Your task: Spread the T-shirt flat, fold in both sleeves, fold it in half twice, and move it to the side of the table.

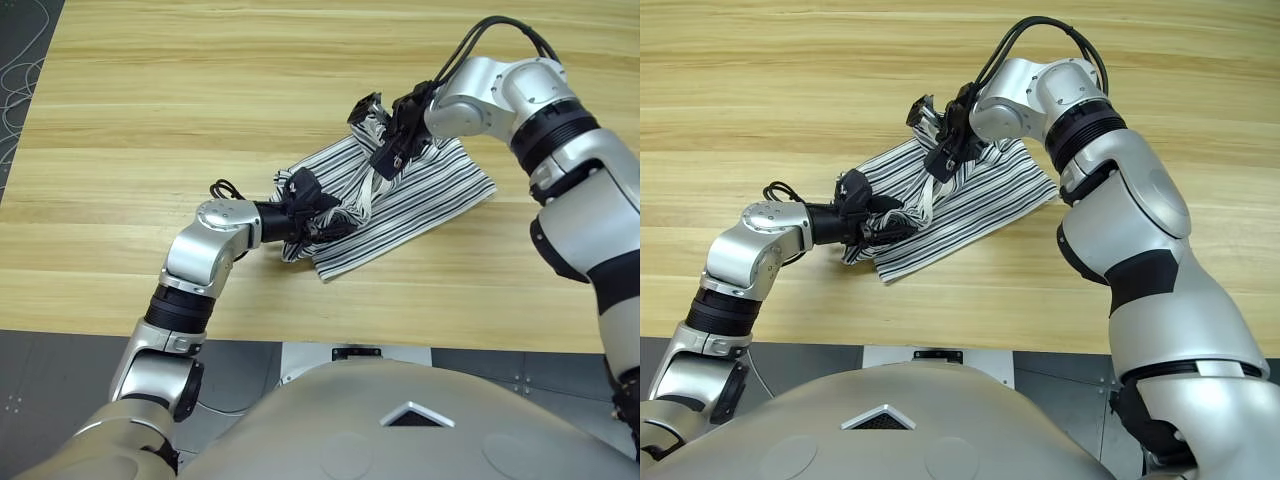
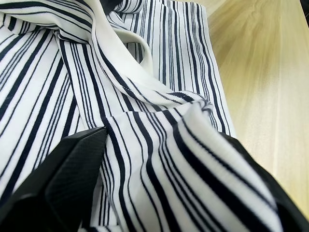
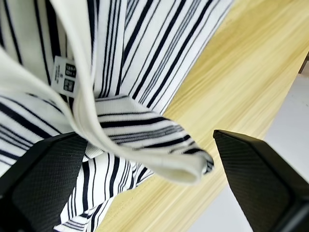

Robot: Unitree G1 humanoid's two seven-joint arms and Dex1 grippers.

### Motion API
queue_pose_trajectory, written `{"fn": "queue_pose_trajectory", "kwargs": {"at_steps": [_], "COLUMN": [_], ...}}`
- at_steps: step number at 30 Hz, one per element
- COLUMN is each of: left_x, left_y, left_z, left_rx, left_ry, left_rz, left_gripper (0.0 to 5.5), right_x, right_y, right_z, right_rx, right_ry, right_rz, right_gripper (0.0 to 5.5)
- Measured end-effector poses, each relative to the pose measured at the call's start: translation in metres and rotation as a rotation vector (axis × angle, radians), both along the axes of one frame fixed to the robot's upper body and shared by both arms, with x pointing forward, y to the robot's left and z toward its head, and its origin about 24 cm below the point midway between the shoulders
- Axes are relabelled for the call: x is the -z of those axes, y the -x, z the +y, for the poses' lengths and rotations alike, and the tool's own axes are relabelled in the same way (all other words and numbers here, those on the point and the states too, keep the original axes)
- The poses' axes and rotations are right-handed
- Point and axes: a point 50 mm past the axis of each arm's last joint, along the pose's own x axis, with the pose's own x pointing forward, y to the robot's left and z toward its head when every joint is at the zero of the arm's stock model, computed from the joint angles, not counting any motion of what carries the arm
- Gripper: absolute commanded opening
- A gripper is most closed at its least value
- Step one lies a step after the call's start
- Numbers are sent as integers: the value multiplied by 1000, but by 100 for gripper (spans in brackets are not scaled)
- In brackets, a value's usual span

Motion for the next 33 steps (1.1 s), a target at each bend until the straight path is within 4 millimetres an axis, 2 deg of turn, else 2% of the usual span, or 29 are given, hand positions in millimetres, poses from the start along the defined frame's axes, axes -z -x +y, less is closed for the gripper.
{"fn": "queue_pose_trajectory", "kwargs": {"at_steps": [2,9,28,30,33], "left_x": [0,1,0,-1,-1], "left_y": [0,0,-1,-1,-2], "left_z": [-1,-3,-2,-2,-2], "left_rx": [0,-1,-3,-2,-3], "left_ry": [-2,4,6,8,9], "left_rz": [-3,-6,-13,-20,-22], "left_gripper": [340,344,45,17,11], "right_x": [2,1,3,3,4], "right_y": [0,0,-1,-1,-1], "right_z": [-1,0,-3,-3,-4], "right_rx": [-11,-13,1,3,7], "right_ry": [22,28,32,30,29], "right_rz": [-9,-13,-6,-7,-7], "right_gripper": [475,359,16,10,10]}}
